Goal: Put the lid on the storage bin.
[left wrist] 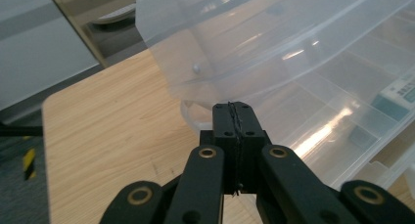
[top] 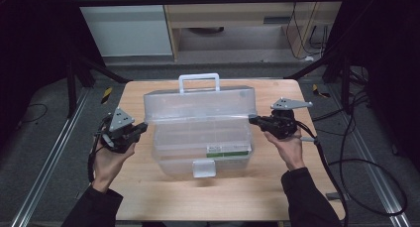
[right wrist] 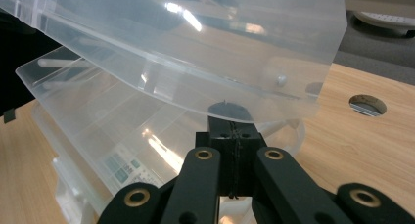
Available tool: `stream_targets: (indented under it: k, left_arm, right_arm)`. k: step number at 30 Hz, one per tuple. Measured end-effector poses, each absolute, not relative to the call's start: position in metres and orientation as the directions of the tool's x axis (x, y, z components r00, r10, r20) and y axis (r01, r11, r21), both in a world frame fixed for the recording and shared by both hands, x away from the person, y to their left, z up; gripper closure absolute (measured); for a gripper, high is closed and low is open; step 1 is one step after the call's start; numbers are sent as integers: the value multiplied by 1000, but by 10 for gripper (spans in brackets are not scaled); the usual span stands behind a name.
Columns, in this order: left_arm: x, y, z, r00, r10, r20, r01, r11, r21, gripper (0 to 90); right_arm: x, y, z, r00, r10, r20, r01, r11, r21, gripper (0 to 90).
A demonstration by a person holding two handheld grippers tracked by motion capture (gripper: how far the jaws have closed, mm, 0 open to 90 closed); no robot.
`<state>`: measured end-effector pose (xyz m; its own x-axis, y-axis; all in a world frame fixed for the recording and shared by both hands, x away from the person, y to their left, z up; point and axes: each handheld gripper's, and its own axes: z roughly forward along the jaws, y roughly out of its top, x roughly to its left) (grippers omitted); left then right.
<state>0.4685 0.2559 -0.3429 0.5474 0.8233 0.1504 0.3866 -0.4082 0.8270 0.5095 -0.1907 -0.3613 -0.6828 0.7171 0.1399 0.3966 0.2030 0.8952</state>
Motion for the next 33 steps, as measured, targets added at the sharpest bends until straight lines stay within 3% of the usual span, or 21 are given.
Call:
stream_targets:
  k: [33]
  left_arm:
    - [455, 258, -390, 577, 806, 128, 415, -425, 804, 893]
  right_arm:
    - [483, -201, -396, -656, 752, 61, 425, 301, 854, 900]
